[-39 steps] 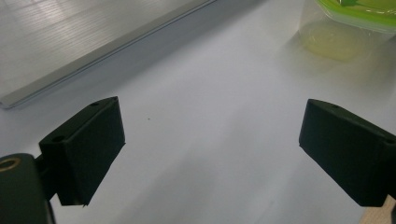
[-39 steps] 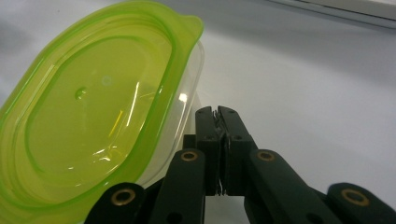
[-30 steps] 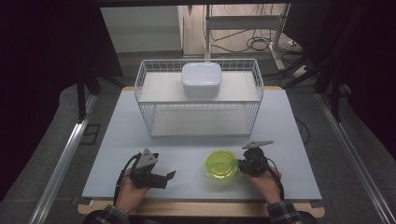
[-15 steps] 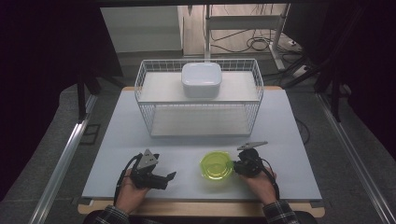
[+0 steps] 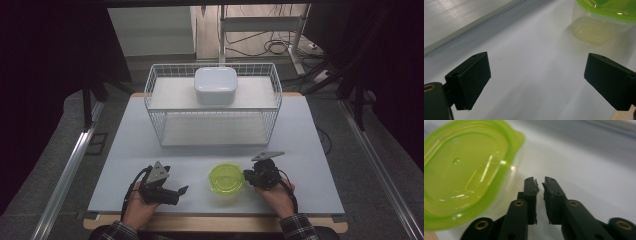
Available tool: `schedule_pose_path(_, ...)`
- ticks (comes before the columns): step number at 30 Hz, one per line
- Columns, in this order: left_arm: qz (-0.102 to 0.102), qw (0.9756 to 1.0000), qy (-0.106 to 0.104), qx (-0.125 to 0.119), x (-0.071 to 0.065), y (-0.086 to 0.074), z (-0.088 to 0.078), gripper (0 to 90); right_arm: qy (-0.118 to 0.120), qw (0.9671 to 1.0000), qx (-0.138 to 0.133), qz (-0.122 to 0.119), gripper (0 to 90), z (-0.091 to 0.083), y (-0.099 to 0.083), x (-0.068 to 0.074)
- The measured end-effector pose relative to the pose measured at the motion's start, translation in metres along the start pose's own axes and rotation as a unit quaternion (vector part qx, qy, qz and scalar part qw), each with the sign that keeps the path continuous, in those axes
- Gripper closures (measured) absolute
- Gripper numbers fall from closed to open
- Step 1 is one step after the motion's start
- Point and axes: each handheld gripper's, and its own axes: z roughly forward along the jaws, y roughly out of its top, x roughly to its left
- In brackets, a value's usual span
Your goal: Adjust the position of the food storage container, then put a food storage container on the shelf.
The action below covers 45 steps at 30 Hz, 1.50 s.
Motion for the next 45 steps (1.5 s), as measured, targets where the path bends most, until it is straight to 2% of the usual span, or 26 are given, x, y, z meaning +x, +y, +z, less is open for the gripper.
schedule_pose_path(6,0.003,1.0000,-0.001,0.002,-0.001,-0.001,-0.002,6.2,-0.025,0.9994,-0.020,-0.015,62.0,-0.019,-0.006,-0.008)
schedule_pose_path(8,0.000,1.0000,0.000,0.003,-0.002,-0.002,-0.004,6.2,-0.032,0.9990,-0.030,-0.013,55.4,-0.025,-0.009,-0.011)
schedule_pose_path(13,-0.007,1.0000,0.000,-0.002,-0.002,-0.004,-0.008,6.0,-0.013,0.9987,-0.050,-0.002,36.3,-0.036,-0.017,-0.016)
schedule_pose_path(16,-0.011,0.9999,-0.003,-0.006,-0.002,-0.003,-0.008,6.0,-0.015,0.9986,-0.051,-0.002,32.9,-0.036,-0.018,-0.017)
schedule_pose_path(22,-0.007,1.0000,-0.003,-0.002,-0.003,-0.003,-0.007,6.0,-0.014,0.9983,-0.057,-0.005,32.2,-0.039,-0.015,-0.015)
schedule_pose_path(28,-0.007,1.0000,-0.003,-0.003,-0.003,-0.004,-0.007,6.0,-0.016,0.9986,-0.049,-0.005,31.0,-0.045,-0.013,-0.015)
schedule_pose_path(31,-0.006,1.0000,-0.003,-0.002,-0.003,-0.003,-0.007,6.0,-0.011,0.9987,-0.050,-0.002,33.2,-0.047,-0.012,-0.012)
schedule_pose_path(32,-0.005,1.0000,-0.003,-0.002,-0.003,-0.003,-0.007,6.0,-0.009,0.9985,-0.054,0.006,33.1,-0.048,-0.011,-0.011)
schedule_pose_path(34,-0.004,1.0000,-0.004,-0.001,-0.004,-0.003,-0.006,6.0,0.011,0.9980,-0.057,0.025,33.5,-0.050,-0.009,-0.011)
schedule_pose_path(36,-0.003,1.0000,-0.003,-0.001,-0.005,-0.003,-0.007,6.0,0.012,0.9975,-0.064,0.025,38.2,-0.054,-0.006,-0.010)
schedule_pose_path(38,-0.004,1.0000,-0.002,-0.001,-0.005,-0.003,-0.006,6.0,0.027,0.9967,-0.071,0.028,41.8,-0.056,-0.004,-0.009)
schedule_pose_path(42,-0.002,1.0000,-0.001,0.000,-0.006,-0.003,-0.006,6.0,0.064,0.9949,-0.068,0.039,48.9,-0.050,0.001,-0.006)
schedule_pose_path(45,0.000,1.0000,-0.001,0.001,-0.007,-0.003,-0.005,6.1,0.092,0.9922,-0.063,0.055,53.1,-0.043,0.005,-0.003)
